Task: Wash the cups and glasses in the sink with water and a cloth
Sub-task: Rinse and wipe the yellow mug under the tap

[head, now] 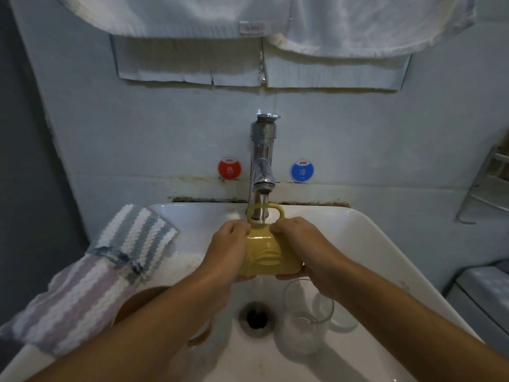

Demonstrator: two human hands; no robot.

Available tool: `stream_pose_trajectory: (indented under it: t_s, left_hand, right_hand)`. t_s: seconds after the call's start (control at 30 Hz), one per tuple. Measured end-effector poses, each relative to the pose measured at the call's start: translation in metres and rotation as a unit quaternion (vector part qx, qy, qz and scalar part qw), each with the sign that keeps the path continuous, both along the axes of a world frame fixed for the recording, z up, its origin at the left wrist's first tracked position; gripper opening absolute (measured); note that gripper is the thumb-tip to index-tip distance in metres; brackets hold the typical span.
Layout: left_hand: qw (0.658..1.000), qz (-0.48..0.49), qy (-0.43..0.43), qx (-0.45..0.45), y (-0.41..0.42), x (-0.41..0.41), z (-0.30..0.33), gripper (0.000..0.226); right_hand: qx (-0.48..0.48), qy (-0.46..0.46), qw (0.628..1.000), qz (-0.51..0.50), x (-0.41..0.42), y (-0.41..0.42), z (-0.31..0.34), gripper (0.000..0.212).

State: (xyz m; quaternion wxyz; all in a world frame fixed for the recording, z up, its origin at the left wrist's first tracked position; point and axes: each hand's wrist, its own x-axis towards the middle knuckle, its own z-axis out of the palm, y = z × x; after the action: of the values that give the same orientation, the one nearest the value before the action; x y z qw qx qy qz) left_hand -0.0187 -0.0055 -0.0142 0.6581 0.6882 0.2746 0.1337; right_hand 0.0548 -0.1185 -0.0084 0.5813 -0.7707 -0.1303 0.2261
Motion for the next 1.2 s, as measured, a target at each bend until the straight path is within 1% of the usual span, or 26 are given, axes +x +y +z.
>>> stream_pose_trajectory:
  t_s: [0.2,0.33,0.43,0.47,0.57,0.63,0.7,0.73,0.83,0.93,1.03,1.13,1.2]
  left_hand:
    - [0.998,0.052,0.015,-0.039,-0.002,0.0,0.003,0.03]
    - [0.996,0.074,0.012,-0.056,-0.003,0.0,0.007,0.038]
    - [0.997,0.069,0.015,-0.044,-0.002,-0.001,0.01,0.037]
    - [0.997,0.063,0.014,-0.038,-0.001,-0.001,0.009,0.035]
    - [0.999,0.038,0.025,-0.019,-0.003,-0.002,0.008,0.035]
    - [0.999,0.039,0.037,-0.012,-0.003,-0.002,0.008,0.039]
    - [0.998,0.051,0.04,-0.019,-0.002,-0.002,0.011,0.039]
    - [0.997,0.059,0.04,-0.025,-0.002,-0.002,0.012,0.039]
    - [0.996,0.074,0.044,-0.036,0.0,-0.001,0.012,0.041]
    - [0.995,0.085,0.045,-0.041,0.001,-0.001,0.012,0.042]
    - [0.994,0.09,0.044,-0.033,0.0,0.0,0.013,0.042]
    - [0.994,0.093,0.046,-0.026,0.0,-0.001,0.012,0.041]
    - [0.994,0.094,0.043,-0.026,0.0,-0.001,0.012,0.042]
  right_hand:
    - [0.002,0.02,1.0,0.01,-0.004,0.002,-0.002,0.028]
    - [0.01,-0.014,0.999,0.04,-0.004,0.002,-0.003,0.028]
    - [0.009,-0.037,0.998,0.05,-0.005,0.004,-0.004,0.04]
    - [0.008,-0.042,0.998,0.048,-0.006,0.005,-0.004,0.04]
    - [0.006,-0.051,0.998,0.042,-0.004,0.006,-0.007,0.03]
    - [0.008,-0.027,0.999,0.036,-0.003,0.006,-0.007,0.023]
    - [0.019,0.009,0.999,0.029,-0.004,0.005,-0.005,0.027]
    - [0.021,0.013,0.999,0.033,-0.004,0.005,-0.004,0.029]
    - [0.012,-0.014,0.998,0.062,-0.005,0.005,-0.004,0.028]
    - [0.013,-0.031,0.997,0.062,-0.005,0.008,-0.004,0.033]
    - [0.014,-0.029,0.998,0.054,-0.006,0.011,-0.004,0.03]
    - [0.011,-0.011,0.998,0.058,-0.006,0.011,-0.004,0.018]
    - [0.024,0.007,0.998,0.055,-0.007,0.01,-0.002,0.018]
